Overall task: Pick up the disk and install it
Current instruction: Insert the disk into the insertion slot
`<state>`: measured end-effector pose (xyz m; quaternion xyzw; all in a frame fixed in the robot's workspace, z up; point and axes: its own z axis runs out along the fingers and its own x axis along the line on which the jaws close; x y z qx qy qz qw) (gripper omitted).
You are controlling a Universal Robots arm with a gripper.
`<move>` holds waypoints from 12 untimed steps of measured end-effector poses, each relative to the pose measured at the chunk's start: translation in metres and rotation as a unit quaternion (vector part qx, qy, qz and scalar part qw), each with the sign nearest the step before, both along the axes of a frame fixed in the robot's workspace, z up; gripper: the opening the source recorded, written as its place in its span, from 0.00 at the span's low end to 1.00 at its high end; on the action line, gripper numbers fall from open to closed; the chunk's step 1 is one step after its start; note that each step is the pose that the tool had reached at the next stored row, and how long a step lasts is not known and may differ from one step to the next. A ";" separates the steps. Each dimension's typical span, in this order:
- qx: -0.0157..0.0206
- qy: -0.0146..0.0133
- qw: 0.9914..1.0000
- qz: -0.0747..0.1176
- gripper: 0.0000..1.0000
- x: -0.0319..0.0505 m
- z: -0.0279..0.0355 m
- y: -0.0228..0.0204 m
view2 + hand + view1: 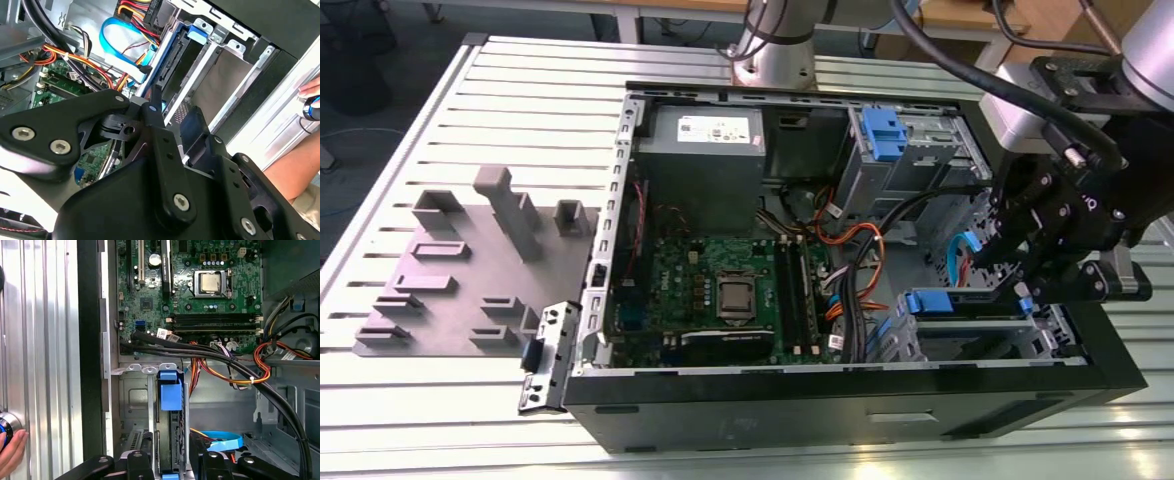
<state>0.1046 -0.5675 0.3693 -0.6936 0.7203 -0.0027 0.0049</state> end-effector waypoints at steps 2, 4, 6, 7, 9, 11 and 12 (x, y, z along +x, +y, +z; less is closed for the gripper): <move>0.000 0.000 1.000 0.000 0.42 0.0000 -0.0001 0.0000; 0.000 0.000 1.000 0.000 0.42 0.0000 -0.0002 0.0000; 0.000 0.000 1.000 0.000 0.42 0.0000 -0.0003 0.0000; 0.000 0.002 1.000 0.000 0.42 0.0000 -0.0006 0.0000; 0.000 0.009 1.000 0.000 0.42 0.0000 -0.0009 0.0000; 0.000 0.010 1.000 0.000 0.42 0.0000 -0.0009 0.0000; 0.000 0.010 1.000 0.000 0.42 0.0000 -0.0013 0.0000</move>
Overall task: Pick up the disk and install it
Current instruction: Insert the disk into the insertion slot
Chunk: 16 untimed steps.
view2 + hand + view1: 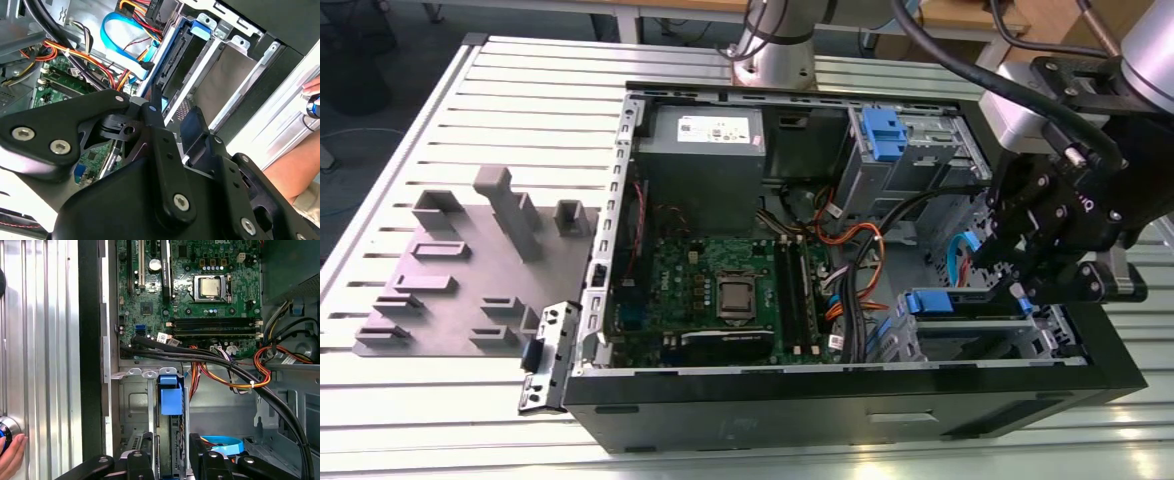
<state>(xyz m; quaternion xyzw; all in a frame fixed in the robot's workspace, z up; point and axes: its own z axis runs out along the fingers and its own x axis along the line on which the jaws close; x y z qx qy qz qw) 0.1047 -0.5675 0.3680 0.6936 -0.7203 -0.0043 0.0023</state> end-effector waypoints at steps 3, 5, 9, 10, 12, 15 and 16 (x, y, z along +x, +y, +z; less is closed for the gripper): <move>0.000 0.000 1.000 0.000 0.42 0.0000 -0.0004 0.0000; -0.001 0.000 1.000 0.000 0.42 0.0000 -0.0014 0.0000; -0.003 0.000 1.000 0.000 0.42 0.0000 -0.0045 0.0000; -0.003 0.000 1.000 0.000 0.42 0.0000 -0.0051 0.0000; -0.004 0.000 1.000 0.000 0.42 0.0000 -0.0064 0.0000; -0.005 0.000 1.000 0.000 0.42 0.0000 -0.0076 0.0003; -0.005 0.000 1.000 0.000 0.42 0.0000 -0.0076 0.0006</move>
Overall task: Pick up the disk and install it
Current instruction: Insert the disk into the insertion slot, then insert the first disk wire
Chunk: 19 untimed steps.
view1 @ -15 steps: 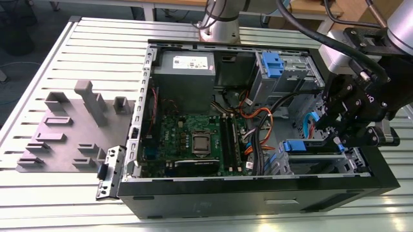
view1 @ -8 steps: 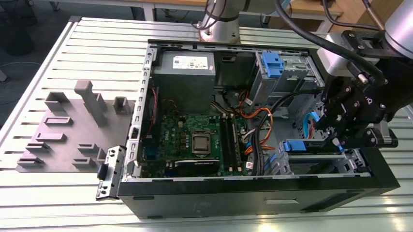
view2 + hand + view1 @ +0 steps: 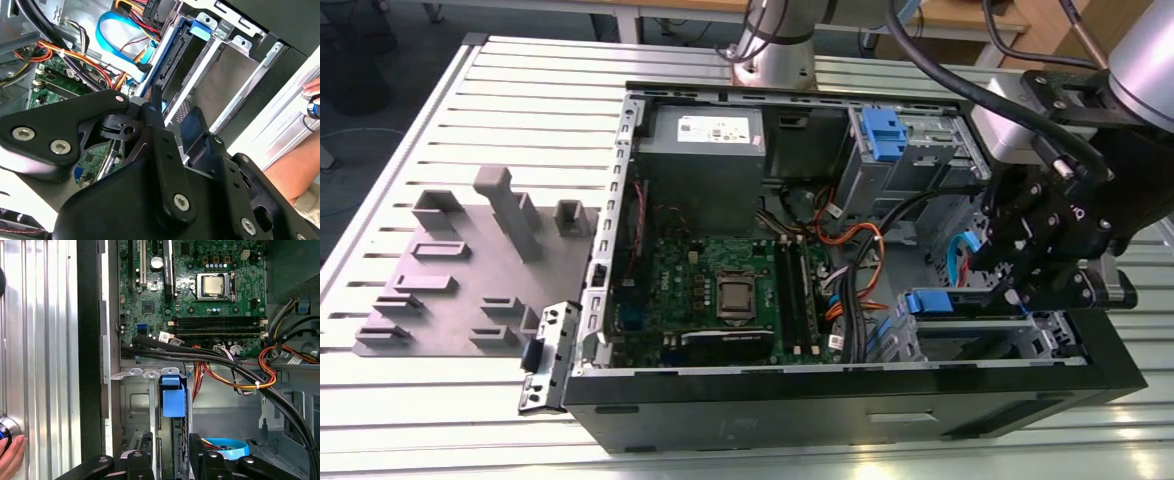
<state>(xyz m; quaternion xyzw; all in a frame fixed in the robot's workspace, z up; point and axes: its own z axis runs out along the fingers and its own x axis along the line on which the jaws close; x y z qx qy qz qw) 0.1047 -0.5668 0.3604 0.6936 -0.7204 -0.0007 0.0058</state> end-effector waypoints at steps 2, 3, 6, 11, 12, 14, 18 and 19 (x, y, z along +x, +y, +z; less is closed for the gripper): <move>0.000 0.000 1.000 0.000 0.42 0.0000 -0.0001 0.0007; 0.000 0.000 1.000 0.000 0.42 0.0000 -0.0002 0.0009; 0.000 0.000 1.000 0.000 0.42 0.0000 -0.0012 0.0045; 0.000 0.000 1.000 0.000 0.42 0.0000 -0.0013 0.0045; 0.000 0.000 1.000 0.000 0.42 0.0000 -0.0013 0.0045; 0.000 0.000 1.000 0.000 0.42 0.0000 -0.0013 0.0046; 0.000 0.000 1.000 0.000 0.42 0.0000 0.0003 0.0047; 0.000 0.000 1.000 0.000 0.42 0.0000 0.0017 0.0047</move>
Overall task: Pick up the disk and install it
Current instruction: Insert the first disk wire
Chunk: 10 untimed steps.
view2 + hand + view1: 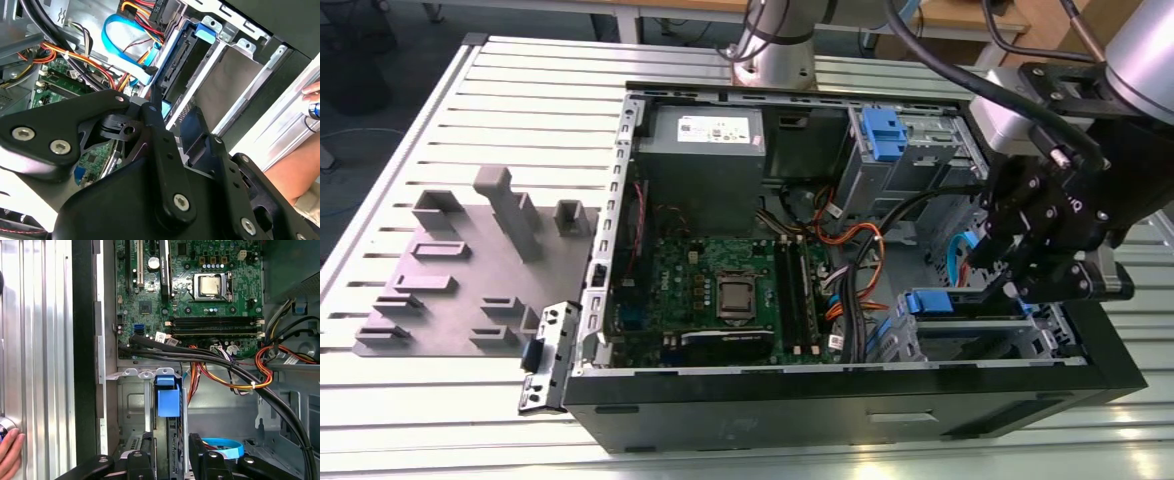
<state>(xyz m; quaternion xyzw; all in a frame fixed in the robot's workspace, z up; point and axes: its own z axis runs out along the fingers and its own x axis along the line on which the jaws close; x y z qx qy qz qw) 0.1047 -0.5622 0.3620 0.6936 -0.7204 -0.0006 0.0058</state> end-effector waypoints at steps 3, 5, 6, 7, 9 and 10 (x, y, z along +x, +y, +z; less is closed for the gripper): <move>0.000 0.000 1.000 0.000 0.42 0.0000 0.0052 0.0000; 0.000 0.000 1.000 0.000 0.42 0.0000 0.0079 0.0000; 0.000 0.000 1.000 0.000 0.42 0.0000 0.0083 0.0000; 0.000 0.000 1.000 0.000 0.42 0.0000 0.0082 0.0001; 0.000 0.000 1.000 0.000 0.42 0.0000 0.0085 0.0008; 0.000 0.000 1.000 0.000 0.42 0.0000 0.0085 0.0018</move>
